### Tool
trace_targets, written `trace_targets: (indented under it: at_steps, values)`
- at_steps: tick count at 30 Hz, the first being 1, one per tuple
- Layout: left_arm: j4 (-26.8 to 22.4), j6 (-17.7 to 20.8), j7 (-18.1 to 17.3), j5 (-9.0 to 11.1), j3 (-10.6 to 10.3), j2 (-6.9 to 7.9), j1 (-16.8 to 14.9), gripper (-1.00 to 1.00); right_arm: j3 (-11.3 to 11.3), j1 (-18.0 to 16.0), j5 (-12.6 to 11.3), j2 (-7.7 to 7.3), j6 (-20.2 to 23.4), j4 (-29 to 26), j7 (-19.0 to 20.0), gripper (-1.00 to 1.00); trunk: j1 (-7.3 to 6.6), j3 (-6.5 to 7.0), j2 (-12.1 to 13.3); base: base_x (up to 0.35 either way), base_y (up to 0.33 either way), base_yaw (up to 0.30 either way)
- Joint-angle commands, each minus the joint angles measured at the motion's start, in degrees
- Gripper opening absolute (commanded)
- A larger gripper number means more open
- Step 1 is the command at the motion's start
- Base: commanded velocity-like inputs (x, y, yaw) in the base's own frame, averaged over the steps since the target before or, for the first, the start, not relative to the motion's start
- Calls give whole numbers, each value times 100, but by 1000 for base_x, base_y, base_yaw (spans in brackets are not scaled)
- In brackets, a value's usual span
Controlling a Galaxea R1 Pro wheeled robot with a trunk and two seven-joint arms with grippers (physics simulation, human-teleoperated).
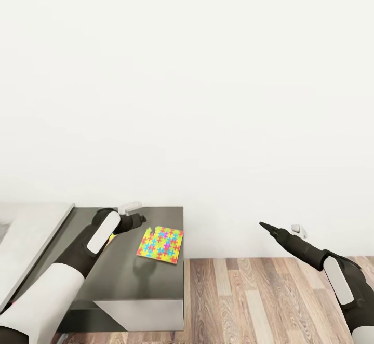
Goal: Put all the toys in the child's room - the three board games (two on the bed and one on the table), the two jigsaw puzzles on the table, and the tennis ball on the table - inside the toy box on the table in the child's room.
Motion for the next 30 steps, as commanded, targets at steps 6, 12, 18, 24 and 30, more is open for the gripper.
trace_targets:
  at_steps: [6,12,18,24,30]
  values:
    - [70,-314,50,53,-28,5,-6,100,-8,-5,-21,1,36,-3,7,100,3,-68,-12,0,0,0]
    - [144,-572,-118,-62,-42,1,-6,100,-8,-5,-21,1,39,0,7,100,3,-124,-12,0,0,0]
    - [248,-639,-651,-482,-42,0,-7,100,-8,-5,-21,1,38,0,7,100,3,-180,-12,0,0,0]
    - [398,-648,-1531,-791,-30,3,-7,100,-8,-5,-21,1,34,0,7,100,3,-236,-12,0,0,0]
    - [431,-646,-2191,-911,-41,11,-7,100,-8,-5,-21,1,34,0,7,100,3,-293,-12,0,0,0]
